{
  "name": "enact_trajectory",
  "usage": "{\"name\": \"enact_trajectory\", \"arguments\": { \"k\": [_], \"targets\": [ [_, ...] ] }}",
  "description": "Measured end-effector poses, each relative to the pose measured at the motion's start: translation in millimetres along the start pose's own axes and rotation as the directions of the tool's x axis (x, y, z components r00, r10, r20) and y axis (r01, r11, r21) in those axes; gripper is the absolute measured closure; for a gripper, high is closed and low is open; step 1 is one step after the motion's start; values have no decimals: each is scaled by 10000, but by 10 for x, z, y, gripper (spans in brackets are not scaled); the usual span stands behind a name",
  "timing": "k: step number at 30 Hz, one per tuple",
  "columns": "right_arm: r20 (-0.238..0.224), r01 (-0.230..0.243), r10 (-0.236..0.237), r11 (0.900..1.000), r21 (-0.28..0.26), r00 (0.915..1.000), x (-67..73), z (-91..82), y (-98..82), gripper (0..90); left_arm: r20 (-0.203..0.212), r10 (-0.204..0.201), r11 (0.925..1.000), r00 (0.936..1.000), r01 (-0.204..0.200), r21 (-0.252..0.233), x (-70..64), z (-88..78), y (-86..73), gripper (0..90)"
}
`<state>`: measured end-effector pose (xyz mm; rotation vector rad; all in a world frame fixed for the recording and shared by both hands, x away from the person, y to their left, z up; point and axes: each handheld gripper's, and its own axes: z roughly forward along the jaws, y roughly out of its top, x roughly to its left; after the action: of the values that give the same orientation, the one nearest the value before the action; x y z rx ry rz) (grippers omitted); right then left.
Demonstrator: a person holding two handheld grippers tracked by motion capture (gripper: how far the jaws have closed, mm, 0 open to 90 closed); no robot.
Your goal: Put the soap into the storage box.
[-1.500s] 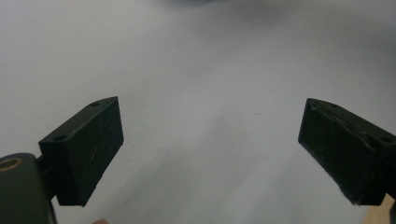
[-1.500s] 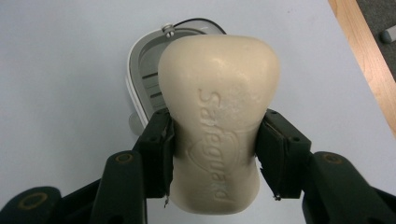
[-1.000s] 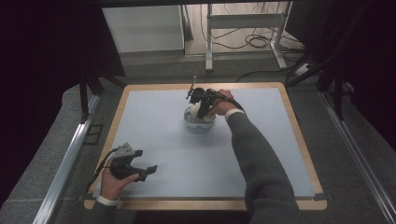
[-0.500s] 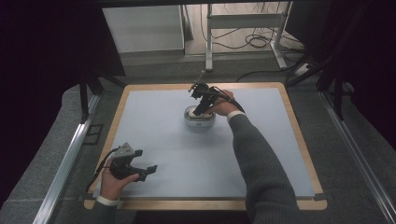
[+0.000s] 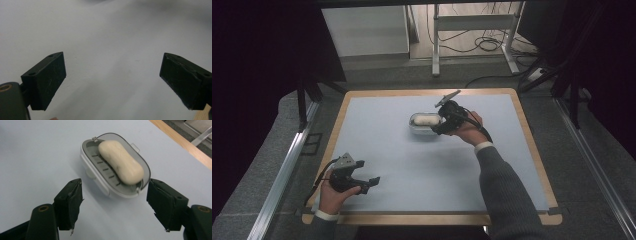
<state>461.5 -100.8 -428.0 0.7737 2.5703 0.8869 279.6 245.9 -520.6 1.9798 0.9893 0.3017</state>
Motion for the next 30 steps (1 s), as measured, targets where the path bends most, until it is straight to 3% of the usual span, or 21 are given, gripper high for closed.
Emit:
{"name": "enact_trajectory", "arguments": {
  "k": [2, 3, 10, 20, 27, 30],
  "targets": [
    [-22, -433, 432, 9978, -500, 9991, 0, -121, -209, 284, -19, 2, 10000, 10000, -2, 3, 1, -1, 0, 73],
    [-22, -433, 432, 9978, -500, 9991, 0, -121, -209, 284, -28, 5, 10000, 10000, -5, 14, 3, 0, 1, 73],
    [104, -728, 745, 9907, -1154, 9972, 35, -361, -674, 274, -44, 24, 10000, 10000, -24, 77, -5, 26, -3, 72],
    [508, -1367, 1462, 9781, -1570, 9879, 117, -628, -1329, 258, -76, -5, 10000, 10000, 5, 88, -9, 27, -4, 73],
    [616, -1730, 1878, 9661, -1919, 9803, 74, -716, -1545, 256, -80, -7, 9999, 10000, 8, 124, -15, 36, -5, 73],
    [701, -1753, 1913, 9662, -1889, 9790, 52, -733, -1576, 245, -101, 10, 9999, 9999, -9, 120, -12, 32, -5, 72]
  ]
}}
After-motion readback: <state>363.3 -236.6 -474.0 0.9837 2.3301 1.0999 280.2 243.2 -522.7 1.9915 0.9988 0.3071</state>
